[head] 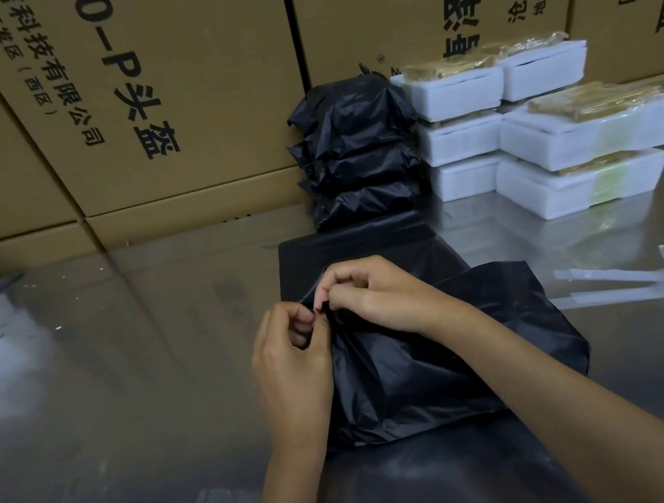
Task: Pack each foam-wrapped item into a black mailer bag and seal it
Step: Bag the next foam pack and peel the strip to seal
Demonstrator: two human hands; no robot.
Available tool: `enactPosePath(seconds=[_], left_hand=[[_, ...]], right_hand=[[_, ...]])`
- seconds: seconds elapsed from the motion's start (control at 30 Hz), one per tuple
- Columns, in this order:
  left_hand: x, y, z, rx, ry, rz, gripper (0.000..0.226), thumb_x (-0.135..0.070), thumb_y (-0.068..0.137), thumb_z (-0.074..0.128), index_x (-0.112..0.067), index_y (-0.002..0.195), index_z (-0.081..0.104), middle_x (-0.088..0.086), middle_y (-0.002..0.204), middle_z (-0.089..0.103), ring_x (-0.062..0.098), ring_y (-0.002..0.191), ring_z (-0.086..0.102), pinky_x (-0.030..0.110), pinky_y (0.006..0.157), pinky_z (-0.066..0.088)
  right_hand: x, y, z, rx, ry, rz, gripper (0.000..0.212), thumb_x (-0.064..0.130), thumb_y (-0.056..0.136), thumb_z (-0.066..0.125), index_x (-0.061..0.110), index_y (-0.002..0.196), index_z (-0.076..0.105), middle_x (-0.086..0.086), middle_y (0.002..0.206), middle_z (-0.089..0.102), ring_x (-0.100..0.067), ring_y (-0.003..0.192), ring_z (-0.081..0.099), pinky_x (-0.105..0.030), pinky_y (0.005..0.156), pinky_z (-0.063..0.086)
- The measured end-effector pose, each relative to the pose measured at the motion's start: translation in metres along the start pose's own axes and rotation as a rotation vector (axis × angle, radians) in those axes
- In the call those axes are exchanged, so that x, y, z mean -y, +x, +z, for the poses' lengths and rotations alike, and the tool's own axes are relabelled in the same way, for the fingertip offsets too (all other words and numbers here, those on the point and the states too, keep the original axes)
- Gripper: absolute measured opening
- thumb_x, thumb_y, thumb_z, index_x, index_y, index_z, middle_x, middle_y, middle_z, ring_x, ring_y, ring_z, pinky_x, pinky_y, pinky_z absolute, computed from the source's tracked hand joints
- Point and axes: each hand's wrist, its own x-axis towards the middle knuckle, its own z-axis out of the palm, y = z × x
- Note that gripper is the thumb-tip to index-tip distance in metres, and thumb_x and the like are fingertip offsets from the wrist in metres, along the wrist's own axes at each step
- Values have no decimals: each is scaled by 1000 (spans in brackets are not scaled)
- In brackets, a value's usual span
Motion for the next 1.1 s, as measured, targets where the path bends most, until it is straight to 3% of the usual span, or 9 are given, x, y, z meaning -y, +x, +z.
enactPosePath(seconds=[0.1,0.2,0.27,0.37,0.5,0.77,1.1], left_hand=[[-1,0,-1,-4,18,10,20,-15,86,72,-23,77,55,-9,76,55,12,69,52,20,61,42],[-2,-1,-3,-1,58,44,18,-18,86,70,-22,78,55,-10,78,54,11,71,53,24,61,42],[-2,-1,-4,5,83,55,17,-16,85,70,-22,79,54,-11,78,53,10,71,53,23,61,41],[-2,0,-6,11,113,71,18,-16,85,69,-22,79,54,-12,77,52,9,71,52,24,60,41],[-1,1,-7,9,123,74,20,-14,85,72,-20,79,54,-12,77,52,12,71,52,28,61,42],[-2,1,-8,0,151,115,19,-15,85,71,-20,79,54,-12,77,51,14,72,52,34,62,45],[-1,3,-4,50,52,126,23,-13,87,71,-29,84,56,-15,81,55,8,74,55,13,65,41]], right_hand=[[0,0,0,-18,27,-9,26,22,94,54,22,81,77,0,92,74,-18,97,67,-42,101,49],[-2,1,-1,-7,41,-2,20,17,93,60,21,82,76,-12,83,72,-28,82,66,-39,94,53],[-3,0,-2,9,42,2,17,12,90,62,20,85,76,-3,73,70,-13,73,64,-30,86,50],[-2,0,-2,34,47,6,17,9,89,63,20,88,77,6,80,75,-1,81,68,-24,86,48],[-3,0,-3,24,42,-8,14,8,88,65,16,90,76,-1,91,77,-11,92,72,-32,96,53],[-3,1,0,-21,39,-17,7,10,89,69,12,87,75,-4,86,77,-17,91,73,-44,101,52],[-5,1,1,-106,12,-59,12,9,89,67,17,82,72,0,90,75,-14,93,70,-46,98,53]])
